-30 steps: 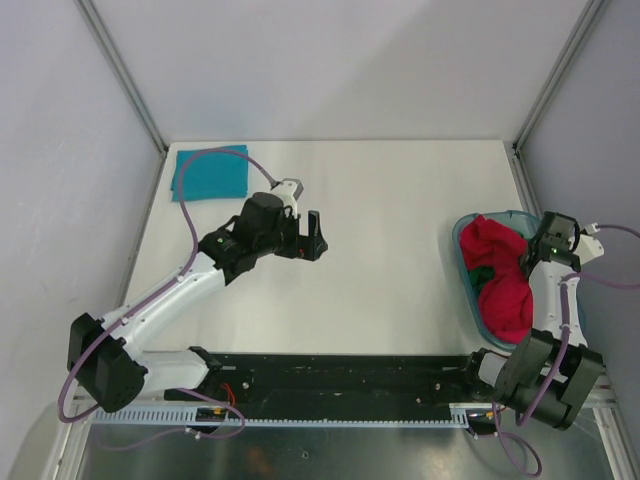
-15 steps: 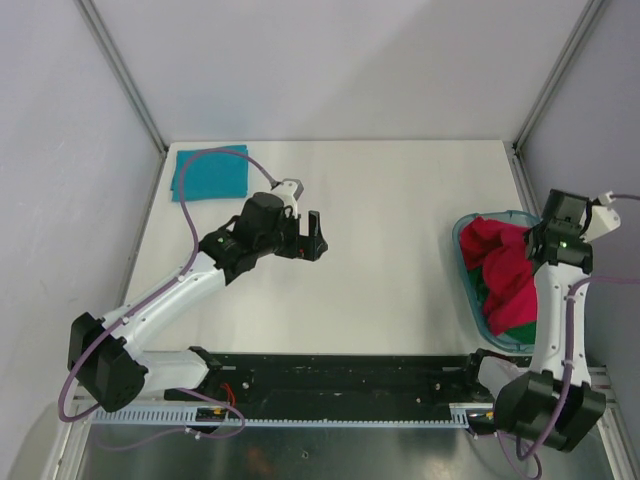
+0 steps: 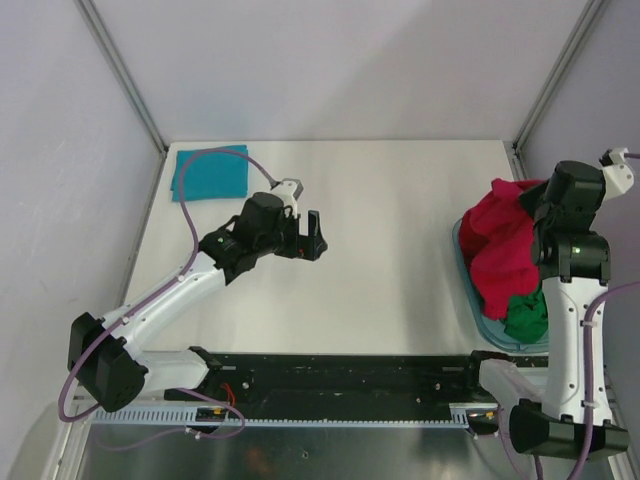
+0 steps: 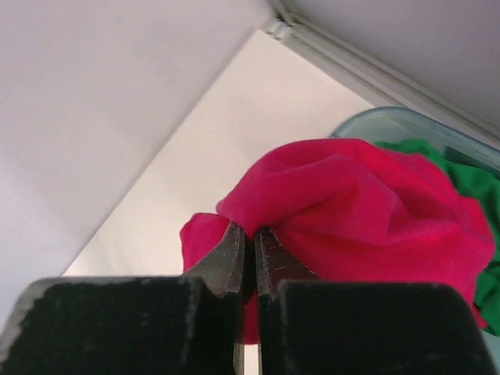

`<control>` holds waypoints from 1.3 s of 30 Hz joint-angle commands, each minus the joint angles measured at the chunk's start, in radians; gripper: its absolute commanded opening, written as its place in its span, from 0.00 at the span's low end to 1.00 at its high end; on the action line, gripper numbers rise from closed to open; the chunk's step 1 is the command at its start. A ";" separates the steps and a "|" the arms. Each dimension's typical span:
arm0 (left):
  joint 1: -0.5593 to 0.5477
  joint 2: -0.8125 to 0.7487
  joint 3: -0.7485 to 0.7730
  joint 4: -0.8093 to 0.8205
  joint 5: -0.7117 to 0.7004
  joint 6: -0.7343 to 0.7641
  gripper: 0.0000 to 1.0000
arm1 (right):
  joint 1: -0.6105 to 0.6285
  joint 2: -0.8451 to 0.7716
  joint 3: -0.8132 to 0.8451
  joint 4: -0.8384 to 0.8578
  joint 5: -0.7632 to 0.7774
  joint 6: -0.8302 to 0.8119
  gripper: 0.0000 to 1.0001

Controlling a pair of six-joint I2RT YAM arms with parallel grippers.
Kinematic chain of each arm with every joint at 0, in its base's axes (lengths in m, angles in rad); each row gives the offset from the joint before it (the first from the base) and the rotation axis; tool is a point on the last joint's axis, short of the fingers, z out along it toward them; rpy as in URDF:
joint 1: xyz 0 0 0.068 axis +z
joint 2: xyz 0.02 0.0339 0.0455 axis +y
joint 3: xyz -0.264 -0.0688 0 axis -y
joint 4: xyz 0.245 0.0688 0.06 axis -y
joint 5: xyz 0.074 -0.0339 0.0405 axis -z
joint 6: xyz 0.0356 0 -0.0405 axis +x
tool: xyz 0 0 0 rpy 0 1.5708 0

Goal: Fold and stack the t-shirts
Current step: Move the tshirt to the center of the board

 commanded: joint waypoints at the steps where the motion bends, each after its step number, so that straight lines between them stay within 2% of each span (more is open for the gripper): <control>1: 0.011 -0.025 0.011 0.019 -0.021 0.000 0.99 | 0.097 0.017 0.138 0.112 -0.014 -0.025 0.00; 11: 0.033 -0.053 0.012 0.016 -0.067 -0.007 1.00 | 0.481 0.174 0.464 0.155 0.116 -0.115 0.00; 17: 0.051 -0.092 0.004 0.015 -0.098 -0.023 1.00 | 0.757 0.287 0.627 0.208 0.256 -0.221 0.00; 21: 0.067 -0.127 -0.013 0.011 -0.104 -0.034 0.99 | 0.896 0.379 0.719 0.243 0.322 -0.292 0.00; 26: 0.079 -0.167 -0.037 0.003 -0.112 -0.040 0.99 | 0.952 0.458 0.728 0.263 0.329 -0.298 0.00; 30: 0.083 -0.191 -0.058 -0.011 -0.121 -0.050 1.00 | 0.912 0.474 0.618 0.258 0.261 -0.233 0.02; 32: 0.084 -0.202 -0.073 -0.015 -0.128 -0.060 0.99 | 0.862 0.471 0.522 0.262 0.177 -0.171 0.12; 36: 0.085 -0.205 -0.105 -0.017 -0.126 -0.091 0.99 | 0.737 0.479 0.308 0.281 -0.053 -0.073 0.63; 37: 0.085 -0.203 -0.113 -0.017 -0.120 -0.097 0.99 | 0.711 0.486 0.267 0.277 -0.090 -0.063 0.72; 39: 0.085 -0.195 -0.130 -0.017 -0.111 -0.112 0.99 | 0.661 0.500 0.212 0.242 -0.139 -0.051 0.82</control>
